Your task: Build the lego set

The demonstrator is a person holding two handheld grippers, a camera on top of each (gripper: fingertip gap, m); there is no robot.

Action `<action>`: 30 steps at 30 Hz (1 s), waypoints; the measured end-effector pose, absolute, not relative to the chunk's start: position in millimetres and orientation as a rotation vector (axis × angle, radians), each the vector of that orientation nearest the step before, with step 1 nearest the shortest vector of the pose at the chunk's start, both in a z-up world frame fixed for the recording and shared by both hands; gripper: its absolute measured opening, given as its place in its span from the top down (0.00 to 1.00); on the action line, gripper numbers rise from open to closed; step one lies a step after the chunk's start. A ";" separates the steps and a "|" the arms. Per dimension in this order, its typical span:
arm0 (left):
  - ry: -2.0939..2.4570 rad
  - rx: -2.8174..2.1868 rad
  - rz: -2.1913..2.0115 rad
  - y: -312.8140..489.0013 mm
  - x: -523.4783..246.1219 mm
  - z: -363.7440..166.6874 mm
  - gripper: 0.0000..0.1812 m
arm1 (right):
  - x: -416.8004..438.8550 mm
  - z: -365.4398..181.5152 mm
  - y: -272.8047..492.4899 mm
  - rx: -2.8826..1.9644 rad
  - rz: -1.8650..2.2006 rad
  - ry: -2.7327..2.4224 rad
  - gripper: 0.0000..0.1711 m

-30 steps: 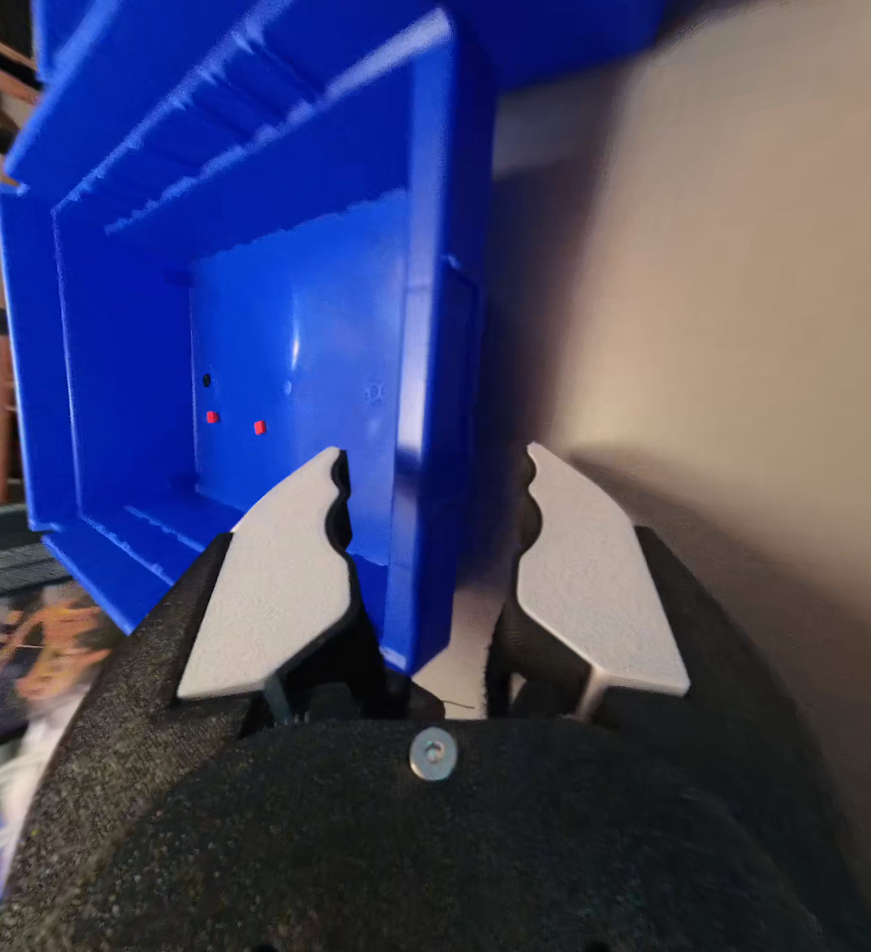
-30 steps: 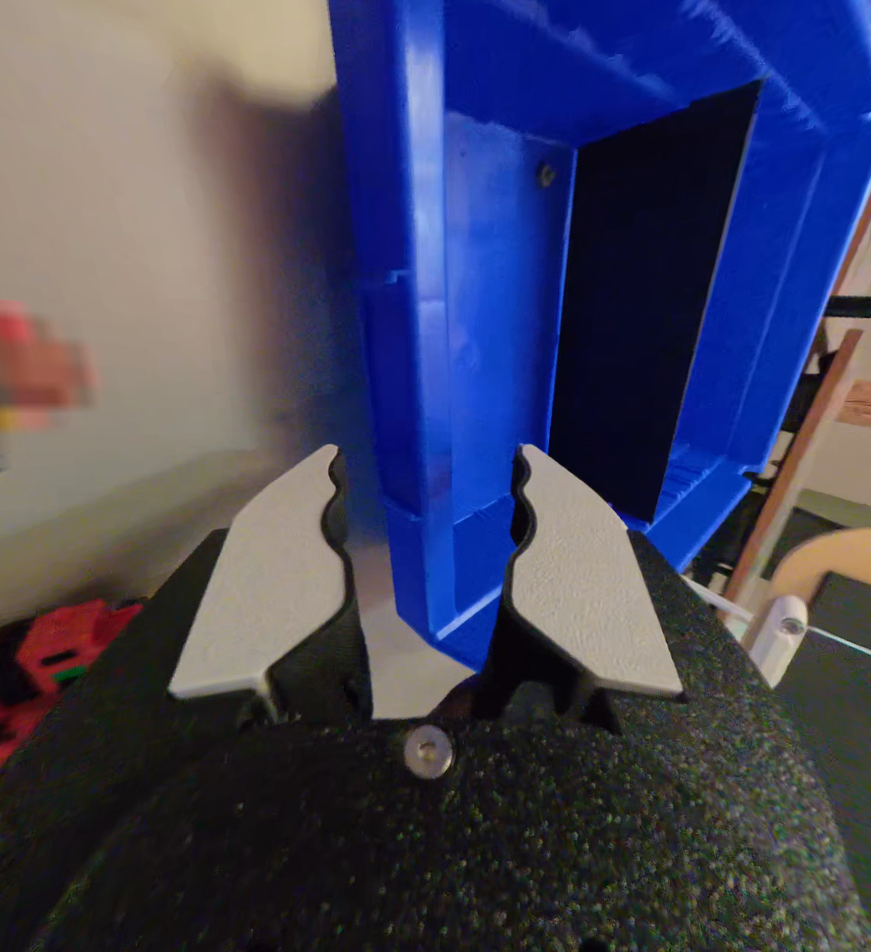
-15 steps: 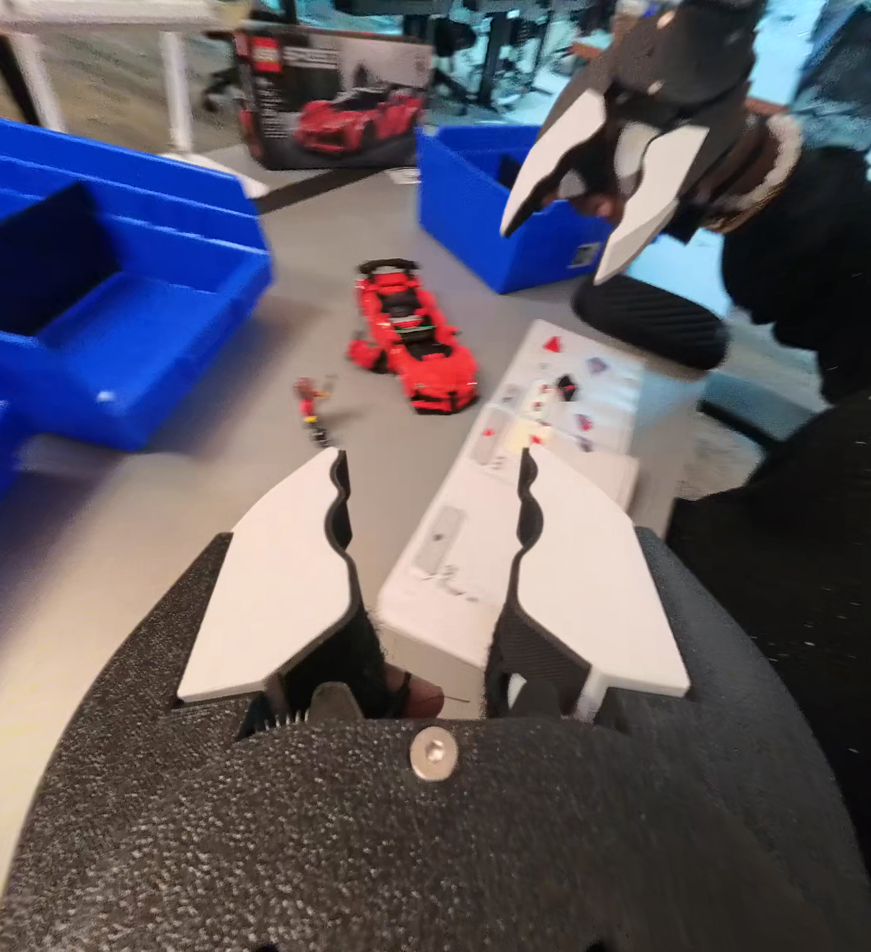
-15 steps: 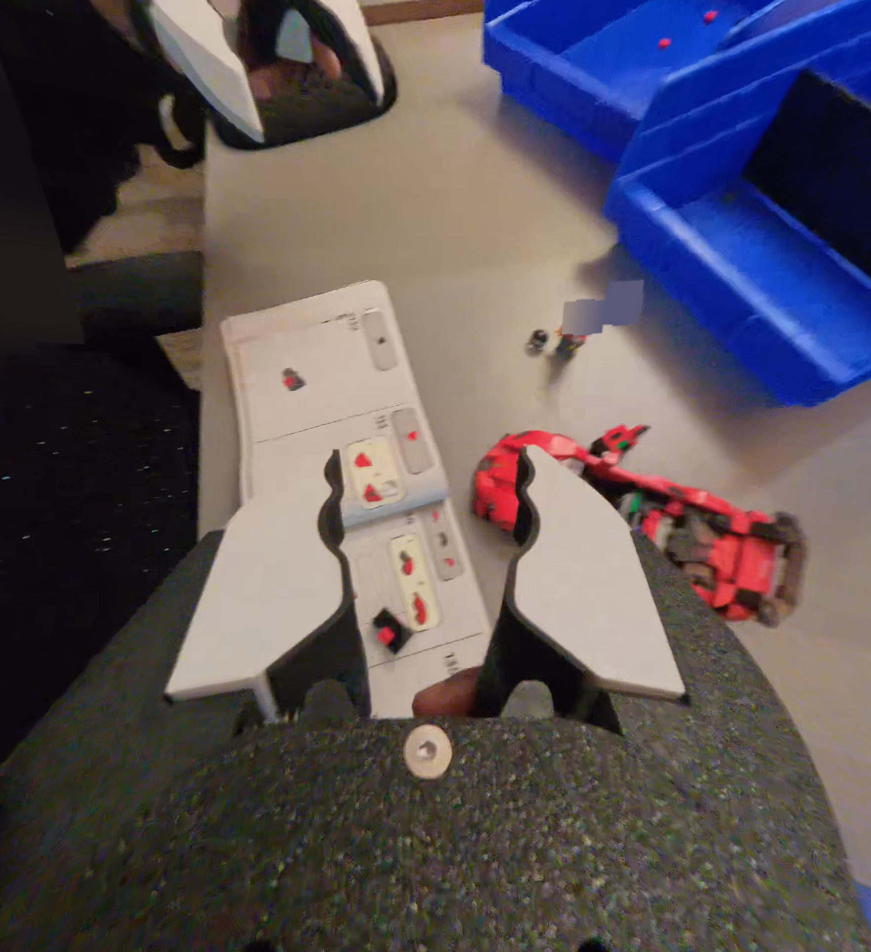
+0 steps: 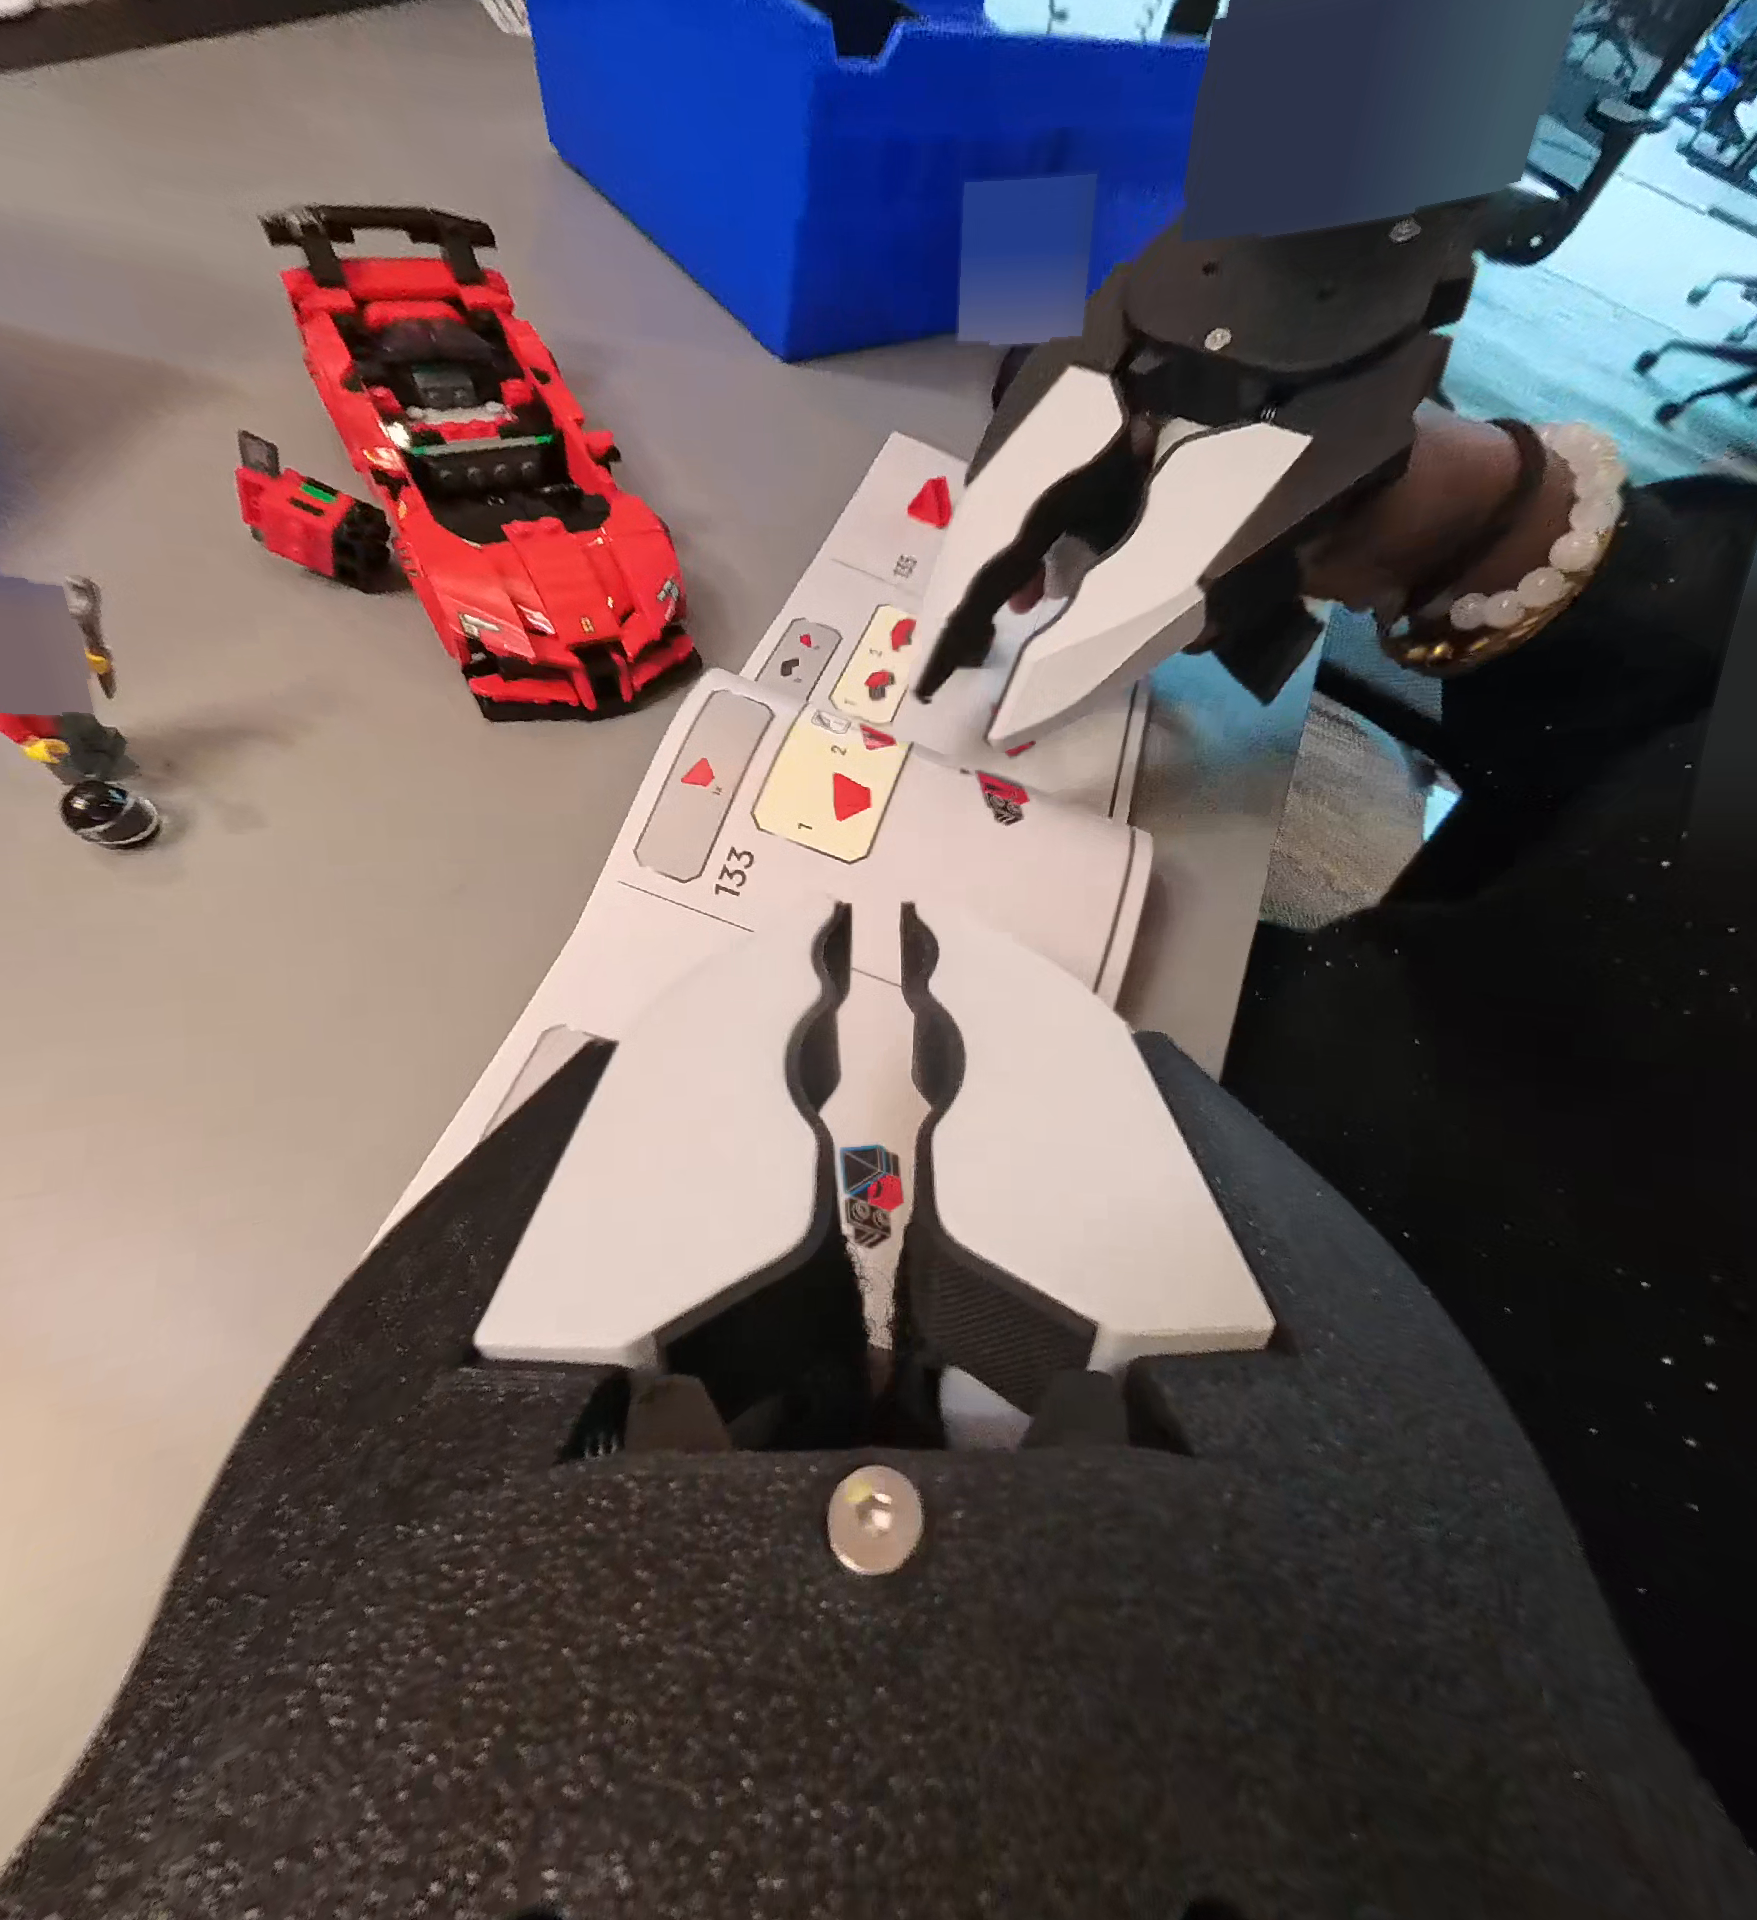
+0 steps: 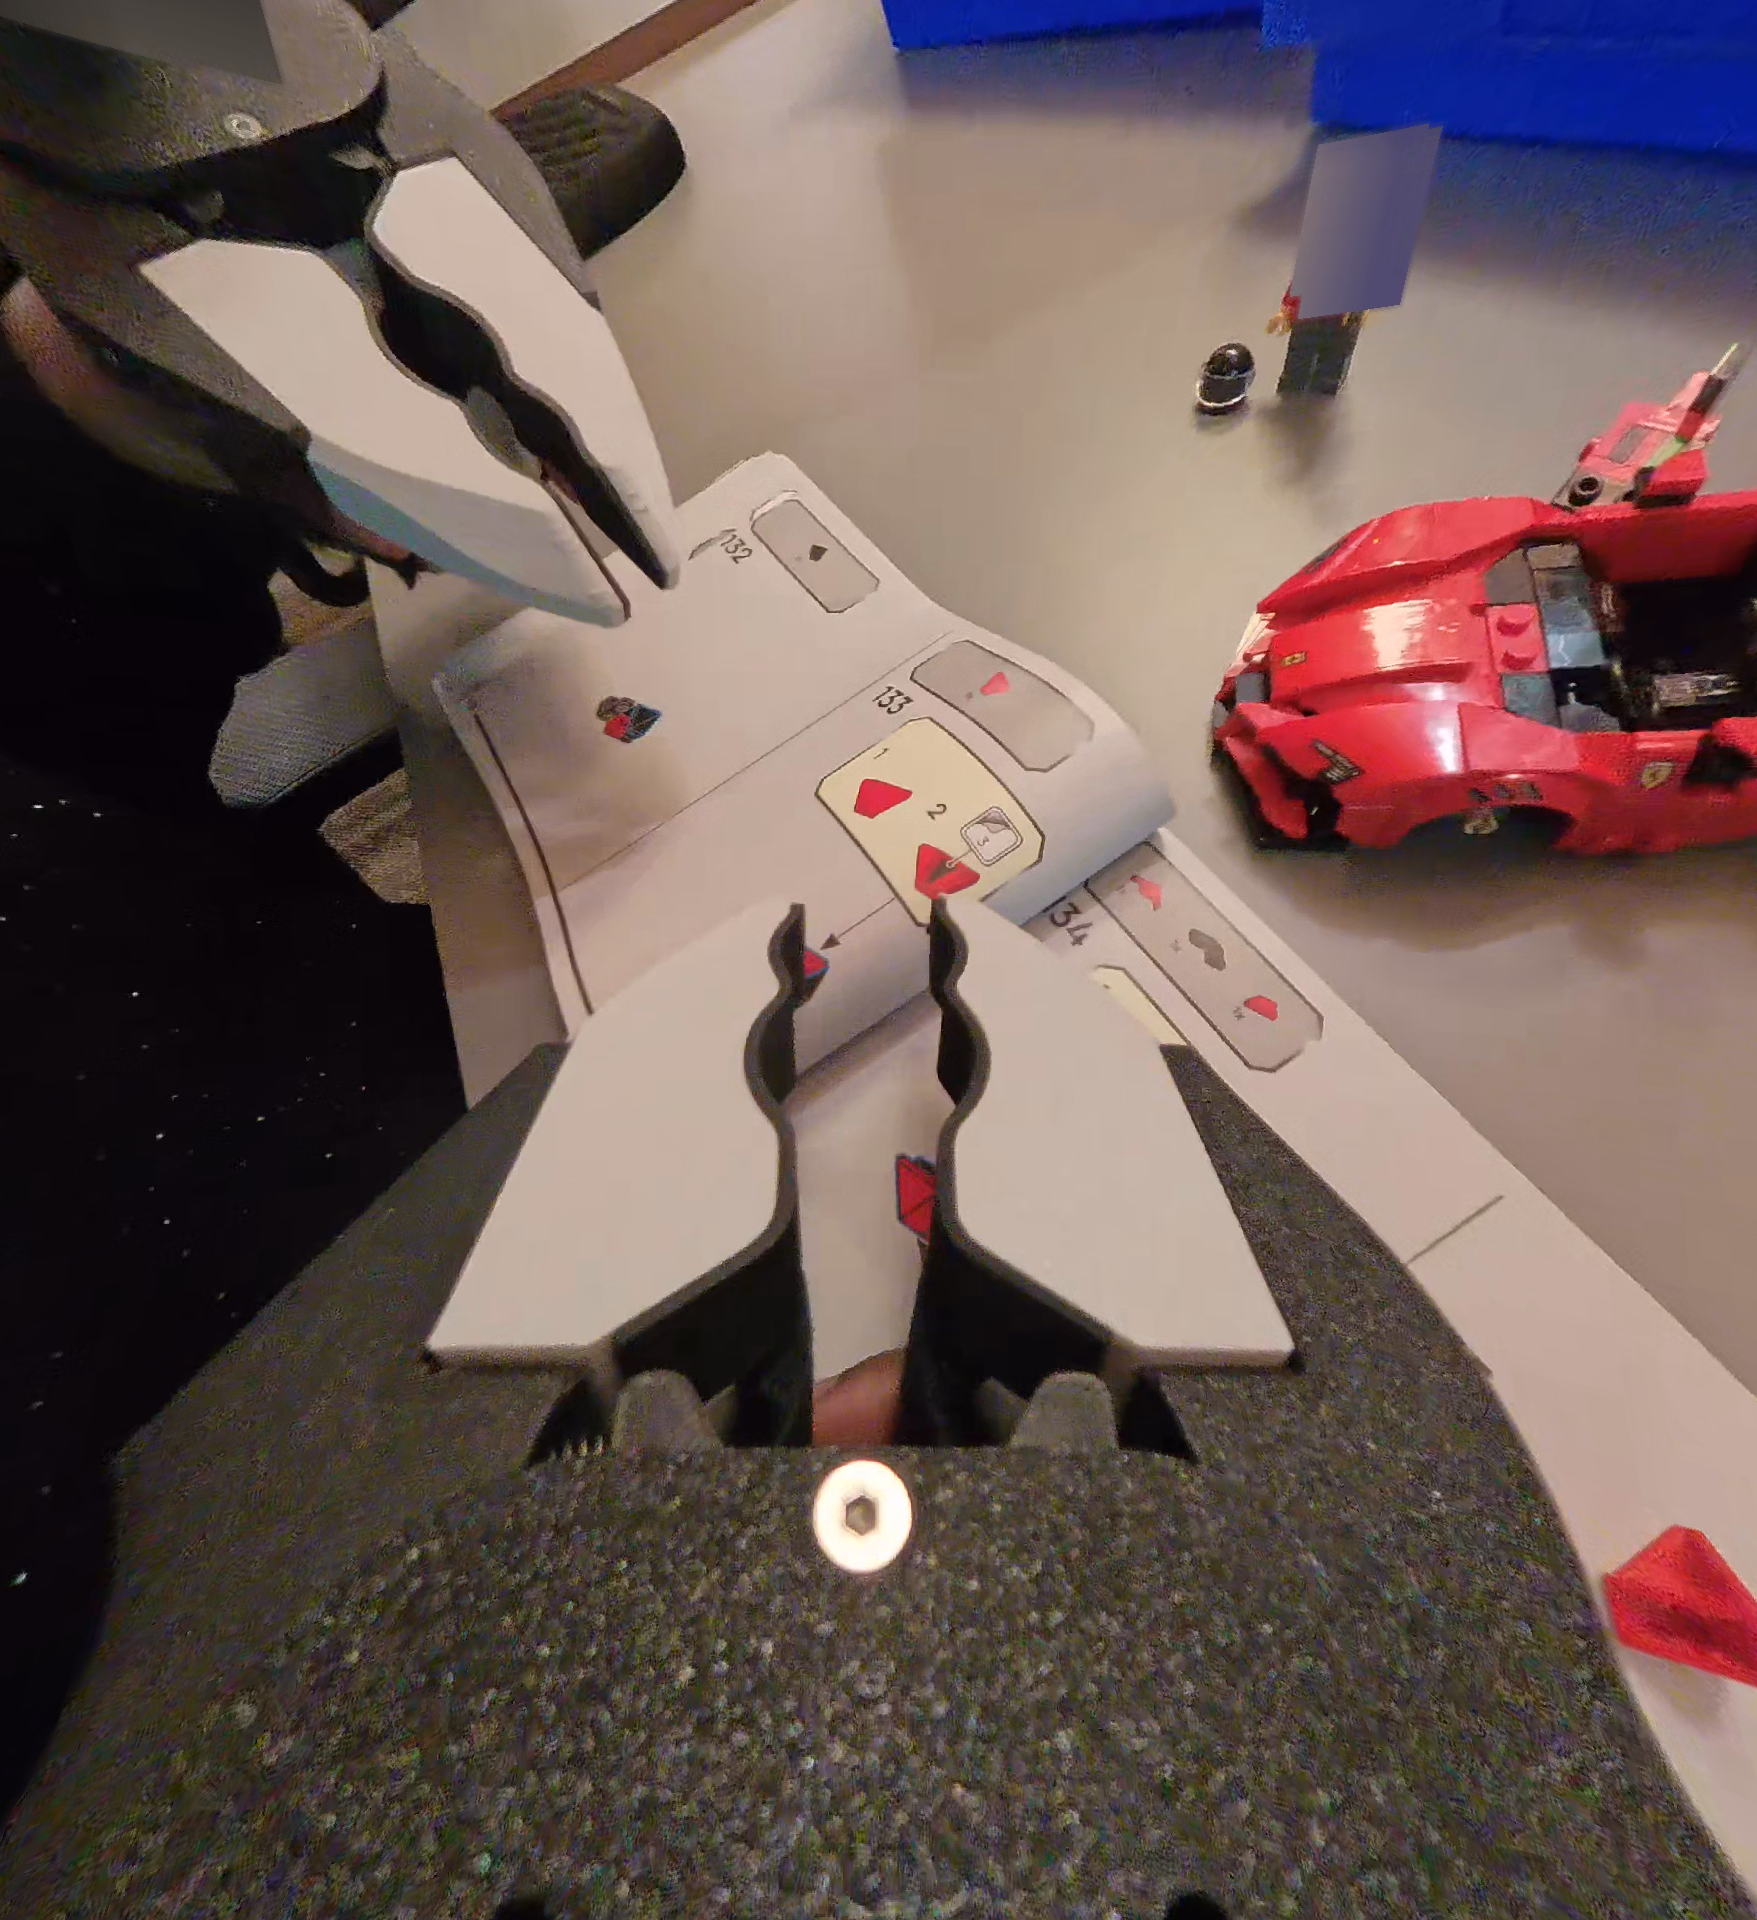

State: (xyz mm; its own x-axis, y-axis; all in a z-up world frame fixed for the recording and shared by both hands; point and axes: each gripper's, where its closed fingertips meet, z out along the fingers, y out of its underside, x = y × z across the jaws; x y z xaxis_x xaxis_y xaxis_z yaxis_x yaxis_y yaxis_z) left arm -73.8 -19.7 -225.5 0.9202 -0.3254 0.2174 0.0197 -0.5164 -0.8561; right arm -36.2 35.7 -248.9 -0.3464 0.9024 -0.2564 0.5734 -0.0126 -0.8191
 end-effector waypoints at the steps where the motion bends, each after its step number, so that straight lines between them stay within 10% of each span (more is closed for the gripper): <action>1: 0.228 -2.096 -0.440 -17.8 -73.3 -229.1 0.95 | -38.7 -250.7 33.7 -1.536 1.292 -1.915 0.87; 30: 0.209 -2.187 -0.395 4.1 -120.9 -247.7 0.93 | -51.2 -273.5 32.6 -1.380 0.952 -2.008 0.86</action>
State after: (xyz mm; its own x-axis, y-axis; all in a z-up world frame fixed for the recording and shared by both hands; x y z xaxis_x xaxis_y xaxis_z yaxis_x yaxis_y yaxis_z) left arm -120.9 4.1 -247.7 0.9352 -0.2878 0.2063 -0.0081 -0.6000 -0.8000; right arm -51.2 32.6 -273.5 -0.3462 0.9378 0.0268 0.5728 0.2339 -0.7856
